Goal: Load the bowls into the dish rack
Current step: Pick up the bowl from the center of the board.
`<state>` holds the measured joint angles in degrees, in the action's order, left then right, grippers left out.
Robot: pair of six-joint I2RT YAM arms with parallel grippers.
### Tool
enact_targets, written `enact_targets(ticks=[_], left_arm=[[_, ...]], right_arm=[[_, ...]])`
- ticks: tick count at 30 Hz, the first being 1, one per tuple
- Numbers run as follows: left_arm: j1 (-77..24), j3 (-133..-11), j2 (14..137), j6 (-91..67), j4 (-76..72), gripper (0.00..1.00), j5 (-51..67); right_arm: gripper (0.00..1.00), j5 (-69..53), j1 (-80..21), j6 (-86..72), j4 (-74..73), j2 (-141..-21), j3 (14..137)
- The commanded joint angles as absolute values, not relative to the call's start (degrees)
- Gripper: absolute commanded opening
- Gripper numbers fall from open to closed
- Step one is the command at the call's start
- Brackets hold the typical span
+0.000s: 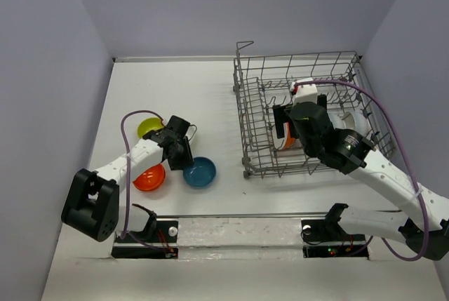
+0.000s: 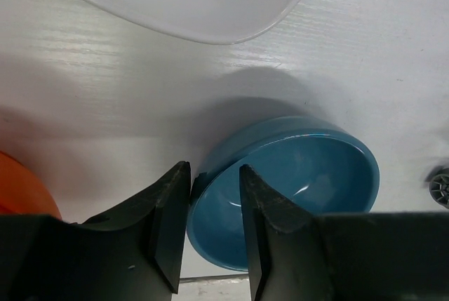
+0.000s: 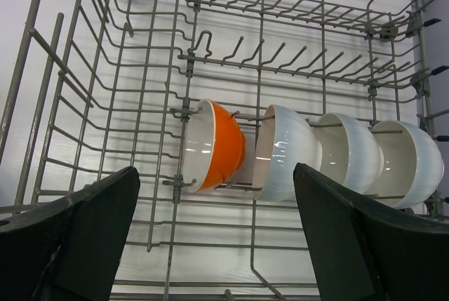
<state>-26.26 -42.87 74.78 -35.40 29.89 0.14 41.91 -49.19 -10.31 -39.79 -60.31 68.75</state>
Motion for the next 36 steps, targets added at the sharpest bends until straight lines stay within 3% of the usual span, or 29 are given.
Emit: enact_targets(ticks=[1,11,25,34,36], left_arm=[[-27.33,-43.68,75.23,-35.24,29.79,0.42,1.67],[-28.92,-43.51,76.64,-35.42,29.71,0.36,2.02],[-29.0,-44.74,76.64,-34.89,29.79,0.19,2.02],[-29.0,-46.05,75.85,-34.37,30.06,0.18,2.02],[-29.0,-46.4,75.59,-34.28,29.97,0.12,2.2]], right_arm=[[0.96,41.75,-49.48,-10.02,-37.35,-58.8,68.91],[0.96,41.57,-49.48,-9.93,-37.27,-58.71,68.99],[0.96,41.31,-49.48,-9.84,-37.27,-59.06,69.08],[0.96,41.31,-49.48,-9.93,-37.44,-59.68,69.43],[0.96,41.31,-49.48,-9.84,-37.44,-59.85,69.52]])
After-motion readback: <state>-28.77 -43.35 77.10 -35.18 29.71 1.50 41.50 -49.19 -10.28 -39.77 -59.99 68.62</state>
